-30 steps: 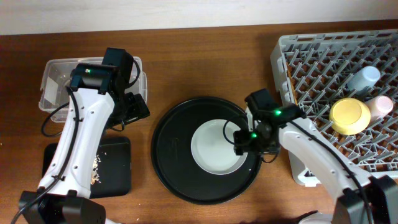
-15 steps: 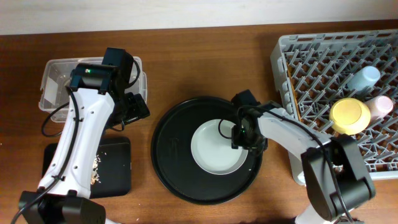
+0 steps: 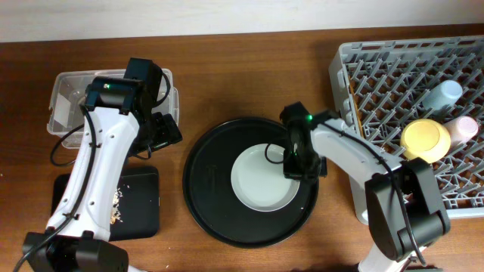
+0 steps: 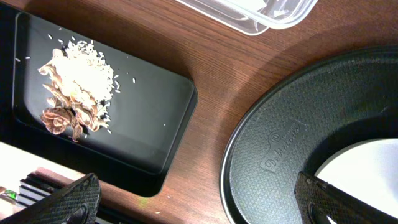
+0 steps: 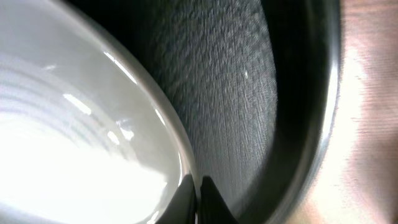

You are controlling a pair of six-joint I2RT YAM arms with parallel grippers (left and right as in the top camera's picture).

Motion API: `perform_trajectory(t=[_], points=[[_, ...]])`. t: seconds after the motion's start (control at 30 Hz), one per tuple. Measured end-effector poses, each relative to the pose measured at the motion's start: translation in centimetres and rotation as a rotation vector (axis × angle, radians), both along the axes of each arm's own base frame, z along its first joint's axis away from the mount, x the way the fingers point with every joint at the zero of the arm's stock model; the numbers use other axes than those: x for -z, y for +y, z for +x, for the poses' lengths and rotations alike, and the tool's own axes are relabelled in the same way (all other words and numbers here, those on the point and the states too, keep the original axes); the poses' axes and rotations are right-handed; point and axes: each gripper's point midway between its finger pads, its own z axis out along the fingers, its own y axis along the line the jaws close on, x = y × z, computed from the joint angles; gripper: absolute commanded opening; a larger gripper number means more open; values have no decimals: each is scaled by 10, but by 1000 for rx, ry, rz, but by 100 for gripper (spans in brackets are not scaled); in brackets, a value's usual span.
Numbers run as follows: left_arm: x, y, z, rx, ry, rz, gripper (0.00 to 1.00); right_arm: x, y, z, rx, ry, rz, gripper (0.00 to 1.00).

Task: Sort waste into correct bins and load items into the dishwasher rack
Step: 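Grasp the white plate rim and lift it toward the rack, then stand the white plate upright in the rack's left slots and release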

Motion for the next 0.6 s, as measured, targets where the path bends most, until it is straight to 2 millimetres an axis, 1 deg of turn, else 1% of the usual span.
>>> perform_trajectory(t=[0.03,0.13,0.23,0.27,0.3,0.37,0.4,0.43,0.47,0.53,0.6], points=[[0,0,0,0,0,0,99,-9,-1,1,2,11,-11,4],[0,0,0,0,0,0,99,-49,-11,18,12,-10,-64,4],[0,0,0,0,0,0,100,-89,-36,41,52,-71,-138,4],[0,0,0,0,0,0,99,-107,-49,50,74,-99,-169,4],[0,0,0,0,0,0,99,-118,-58,54,92,-116,-189,4],[0,0,0,0,0,0,99,-150,-85,69,147,-185,-239,4],[0,0,0,0,-1,0,99,-161,-95,75,172,-216,-255,4],[0,0,0,0,-1,0,99,-183,-117,87,222,-289,-291,4],[0,0,0,0,0,0,99,-192,-128,91,247,-318,-312,4],[0,0,0,0,0,0,99,-211,-157,105,318,-404,-367,4],[0,0,0,0,0,0,99,-221,-188,114,390,-464,-429,4]])
